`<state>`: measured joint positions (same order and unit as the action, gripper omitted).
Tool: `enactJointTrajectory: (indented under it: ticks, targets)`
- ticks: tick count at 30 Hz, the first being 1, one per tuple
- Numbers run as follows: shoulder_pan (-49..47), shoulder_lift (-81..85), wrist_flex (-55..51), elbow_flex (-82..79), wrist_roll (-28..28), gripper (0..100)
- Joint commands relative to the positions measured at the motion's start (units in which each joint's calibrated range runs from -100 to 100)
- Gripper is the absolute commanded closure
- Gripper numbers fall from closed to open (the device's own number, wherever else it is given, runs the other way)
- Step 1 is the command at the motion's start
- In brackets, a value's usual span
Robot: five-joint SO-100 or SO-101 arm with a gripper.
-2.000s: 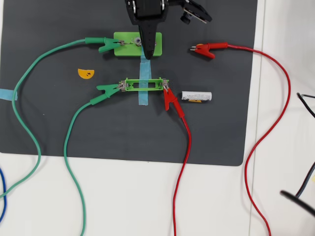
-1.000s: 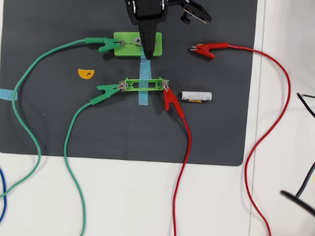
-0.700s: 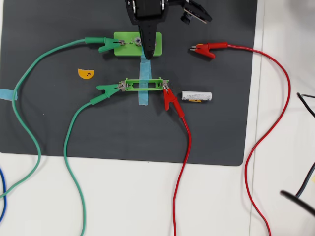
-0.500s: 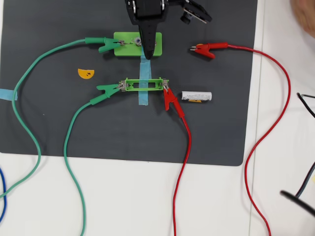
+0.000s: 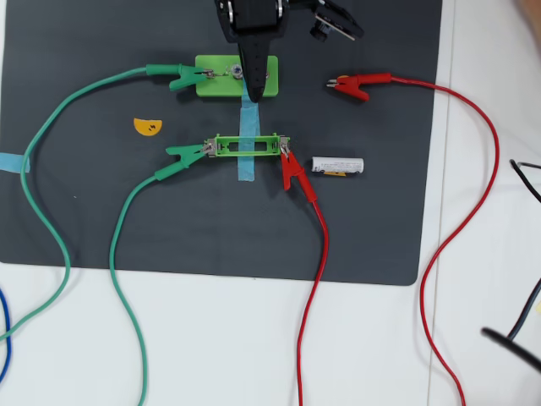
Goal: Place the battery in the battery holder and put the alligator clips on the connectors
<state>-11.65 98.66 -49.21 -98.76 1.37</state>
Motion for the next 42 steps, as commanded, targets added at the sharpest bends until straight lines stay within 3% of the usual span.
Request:
enactJointTrajectory:
  ticks: [1,35,42]
  targets:
    - [-0.12,0.49,-0.17,-0.81,0.06,95]
    - [2.21,0.49,-0.43,1.48,-1.55,96]
    - [2.81,0.49,-9.88,13.32,-1.66,96]
